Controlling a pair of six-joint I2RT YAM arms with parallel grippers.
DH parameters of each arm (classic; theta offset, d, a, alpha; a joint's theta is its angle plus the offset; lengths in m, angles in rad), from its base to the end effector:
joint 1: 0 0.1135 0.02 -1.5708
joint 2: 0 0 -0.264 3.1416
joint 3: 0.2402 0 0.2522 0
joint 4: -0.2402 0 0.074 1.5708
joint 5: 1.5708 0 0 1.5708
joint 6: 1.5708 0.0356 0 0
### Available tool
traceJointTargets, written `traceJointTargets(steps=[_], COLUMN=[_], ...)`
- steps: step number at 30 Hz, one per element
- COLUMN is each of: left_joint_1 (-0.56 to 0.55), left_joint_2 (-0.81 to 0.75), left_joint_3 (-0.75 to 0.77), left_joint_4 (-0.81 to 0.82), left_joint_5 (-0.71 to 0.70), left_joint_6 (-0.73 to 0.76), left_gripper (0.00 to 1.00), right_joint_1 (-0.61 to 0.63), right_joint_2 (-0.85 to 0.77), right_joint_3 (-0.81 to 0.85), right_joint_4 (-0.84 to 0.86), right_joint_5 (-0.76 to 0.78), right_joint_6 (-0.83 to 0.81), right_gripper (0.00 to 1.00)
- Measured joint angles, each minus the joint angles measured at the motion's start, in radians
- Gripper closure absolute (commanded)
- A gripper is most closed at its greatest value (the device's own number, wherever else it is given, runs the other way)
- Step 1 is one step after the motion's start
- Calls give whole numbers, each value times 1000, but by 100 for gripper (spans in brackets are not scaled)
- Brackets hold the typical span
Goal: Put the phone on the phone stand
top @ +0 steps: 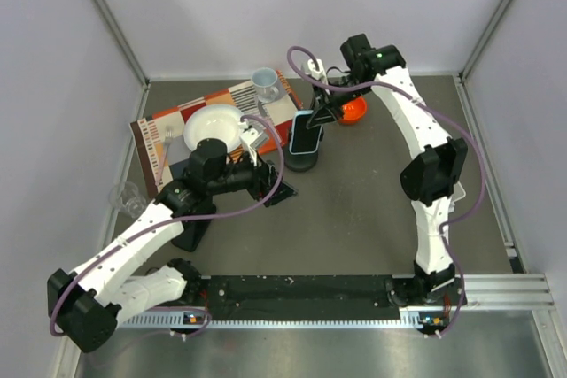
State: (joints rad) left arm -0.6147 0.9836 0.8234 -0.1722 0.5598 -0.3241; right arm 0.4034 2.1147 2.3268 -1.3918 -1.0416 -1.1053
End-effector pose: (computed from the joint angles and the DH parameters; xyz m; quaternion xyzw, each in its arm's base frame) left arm 0.1718 -0.1444 0.3194 0.2720 0.7512 -0.4530 0.3957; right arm 0.3729 0.1926 0.3646 -0.6532 0.5539 0.4004 0.3261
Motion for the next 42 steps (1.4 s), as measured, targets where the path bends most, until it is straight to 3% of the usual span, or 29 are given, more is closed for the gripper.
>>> traceJointTargets(steps=[11,12,15,21,24,25,26,32,42], left_joint_1=[0,0,0,0,0,0,0,0,5], left_joint_2=[-26,-26,-26,-26,-32,-37,-42,-69,-109], left_joint_3=[0,0,0,0,-2,-2,-3,-12,-14], left_joint_4=[-2,-3,-3,-5,-9,-10,-11,-14,-33], left_joint_5=[-21,-26,-31,-47,-59,-61,-65,-84,-122], left_joint_6=[-9,-11,-14,-18,-18,-18,-18,-18,-5], left_gripper=[18,18,18,18,18,18,18,18,18], right_joint_1=[15,16,18,29,35,35,36,38,110], right_joint_2=[92,93,95,95,95,95,95,38,-421], right_joint_3=[45,46,50,52,52,52,52,-5,-591], right_joint_4=[5,6,8,22,26,33,42,206,714], right_joint_5=[26,26,32,53,61,69,76,216,658], right_joint_6=[14,18,37,150,220,245,265,535,1166], right_gripper=[99,87,72,48,42,31,1,1,1])
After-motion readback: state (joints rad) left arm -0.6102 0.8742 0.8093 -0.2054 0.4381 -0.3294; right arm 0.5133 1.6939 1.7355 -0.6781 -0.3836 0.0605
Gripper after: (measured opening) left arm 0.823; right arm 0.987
